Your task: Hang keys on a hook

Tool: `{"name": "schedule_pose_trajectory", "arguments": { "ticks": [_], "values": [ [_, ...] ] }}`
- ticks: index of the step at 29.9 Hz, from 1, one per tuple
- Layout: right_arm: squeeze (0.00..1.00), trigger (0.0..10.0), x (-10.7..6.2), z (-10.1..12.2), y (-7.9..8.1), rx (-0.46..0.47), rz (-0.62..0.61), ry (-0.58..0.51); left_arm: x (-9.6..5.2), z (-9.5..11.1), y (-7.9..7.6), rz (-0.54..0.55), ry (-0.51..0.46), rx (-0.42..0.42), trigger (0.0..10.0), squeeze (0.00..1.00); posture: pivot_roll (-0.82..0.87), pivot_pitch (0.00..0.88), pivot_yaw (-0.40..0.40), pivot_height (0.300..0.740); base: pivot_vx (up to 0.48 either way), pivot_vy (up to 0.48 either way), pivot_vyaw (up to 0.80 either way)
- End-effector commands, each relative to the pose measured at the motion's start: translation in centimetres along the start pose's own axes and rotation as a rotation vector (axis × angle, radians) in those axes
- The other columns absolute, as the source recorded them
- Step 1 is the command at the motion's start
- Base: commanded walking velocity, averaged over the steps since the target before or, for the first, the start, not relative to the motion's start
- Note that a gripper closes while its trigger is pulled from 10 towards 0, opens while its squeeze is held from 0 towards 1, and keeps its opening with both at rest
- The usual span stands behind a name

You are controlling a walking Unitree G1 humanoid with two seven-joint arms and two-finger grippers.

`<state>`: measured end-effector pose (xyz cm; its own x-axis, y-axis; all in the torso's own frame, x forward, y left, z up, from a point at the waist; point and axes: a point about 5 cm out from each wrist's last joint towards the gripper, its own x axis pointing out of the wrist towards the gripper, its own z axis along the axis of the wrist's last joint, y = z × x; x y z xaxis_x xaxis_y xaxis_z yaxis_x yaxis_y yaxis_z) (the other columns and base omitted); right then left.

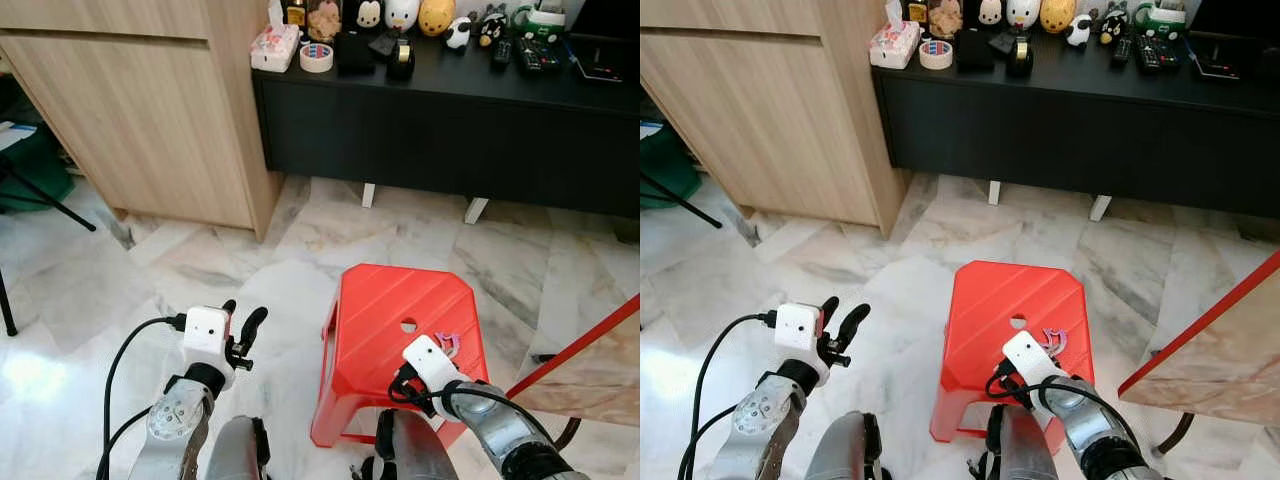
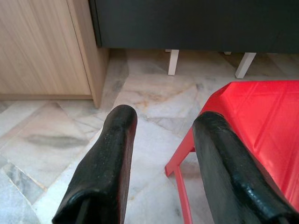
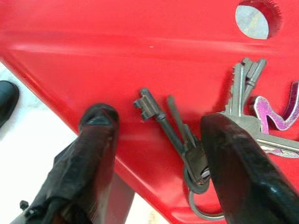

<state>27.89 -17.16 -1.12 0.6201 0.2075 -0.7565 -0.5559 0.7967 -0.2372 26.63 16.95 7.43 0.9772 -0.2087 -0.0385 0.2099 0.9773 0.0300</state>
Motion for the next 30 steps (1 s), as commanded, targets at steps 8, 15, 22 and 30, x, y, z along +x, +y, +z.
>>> {"name": "schedule_pose_trajectory", "arguments": {
  "ticks": [8, 15, 22, 30],
  "values": [
    [0.00, 0.0, 0.2, -2.5, 1.3, 0.022, 0.048, 0.090, -0.6, -0.6, 0.0, -0.010, 0.037, 0.013, 10.0, 0.00, 0.09, 0.188, -0.008, 0.623, 0.000, 0.000, 0.00],
    [0.00, 0.0, 0.3, -2.3, 1.7, 0.018, 0.062, 0.082, -0.5, -0.7, 0.0, -0.011, 0.038, 0.014, 10.0, 0.00, 0.09, 0.189, -0.008, 0.623, 0.000, 0.000, 0.00],
    [0.00, 0.0, 0.4, -2.3, 2.1, 0.014, 0.075, 0.073, -0.5, -0.6, 0.0, -0.010, 0.036, 0.014, 10.0, 0.00, 0.09, 0.188, -0.009, 0.623, 0.000, 0.000, 0.00],
    [0.00, 0.0, 0.5, -1.7, 2.1, 0.021, 0.062, 0.040, -0.4, -0.8, -0.1, -0.006, 0.041, 0.017, 10.0, 0.00, 0.09, 0.180, -0.013, 0.623, 0.000, 0.000, 0.00]
  ]
}}
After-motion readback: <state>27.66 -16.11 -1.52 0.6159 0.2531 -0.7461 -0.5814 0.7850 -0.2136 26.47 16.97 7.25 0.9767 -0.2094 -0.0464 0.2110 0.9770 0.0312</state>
